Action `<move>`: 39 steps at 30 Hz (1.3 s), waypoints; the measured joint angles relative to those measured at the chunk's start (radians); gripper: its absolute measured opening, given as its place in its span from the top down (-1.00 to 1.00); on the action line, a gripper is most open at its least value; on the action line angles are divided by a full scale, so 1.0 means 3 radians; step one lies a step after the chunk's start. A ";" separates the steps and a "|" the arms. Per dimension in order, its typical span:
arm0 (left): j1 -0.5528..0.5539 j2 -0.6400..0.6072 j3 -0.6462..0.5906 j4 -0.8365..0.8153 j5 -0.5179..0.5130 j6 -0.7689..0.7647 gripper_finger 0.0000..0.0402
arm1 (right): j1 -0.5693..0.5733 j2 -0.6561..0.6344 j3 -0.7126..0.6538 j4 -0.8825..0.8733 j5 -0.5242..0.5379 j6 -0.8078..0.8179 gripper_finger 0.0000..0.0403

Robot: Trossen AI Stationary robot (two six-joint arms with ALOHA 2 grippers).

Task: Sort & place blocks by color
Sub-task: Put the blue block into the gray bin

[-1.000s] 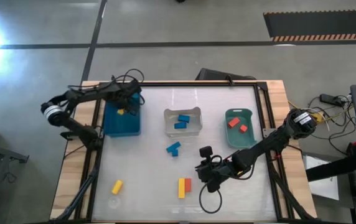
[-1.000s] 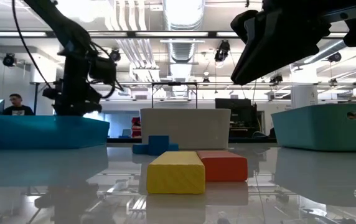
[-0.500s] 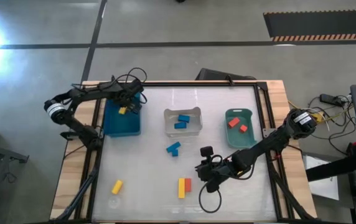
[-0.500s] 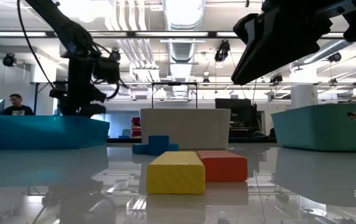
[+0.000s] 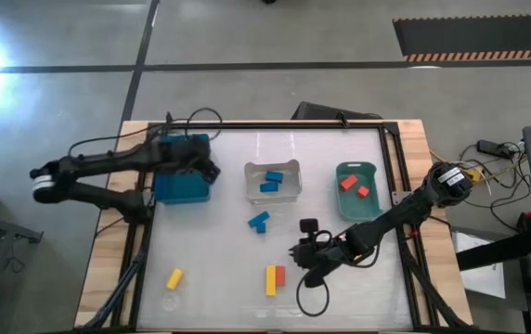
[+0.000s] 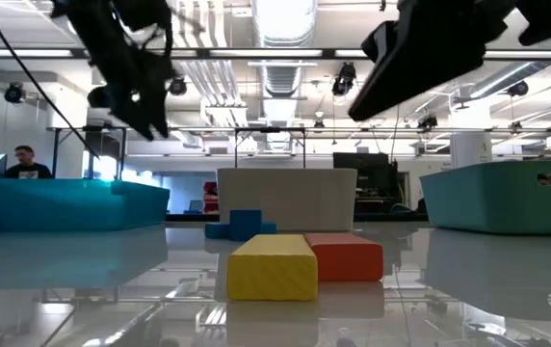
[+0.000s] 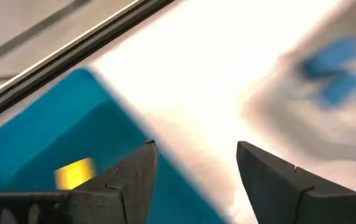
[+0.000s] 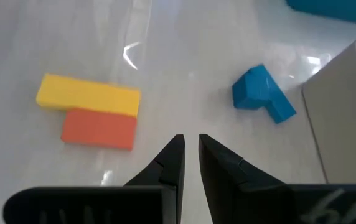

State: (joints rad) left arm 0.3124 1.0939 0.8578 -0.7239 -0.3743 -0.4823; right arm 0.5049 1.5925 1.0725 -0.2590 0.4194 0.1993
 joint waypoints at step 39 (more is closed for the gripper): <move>-0.2179 0.0378 -0.0696 0.2824 -0.0256 0.0207 -0.01 | -0.0703 0.0287 0.0001 0.1111 0.0000 -0.0150 -0.03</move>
State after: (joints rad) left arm -0.3412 1.2072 0.6491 0.1234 -0.4511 -0.4202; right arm 0.2941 1.6786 1.0729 0.0744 0.4194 0.1544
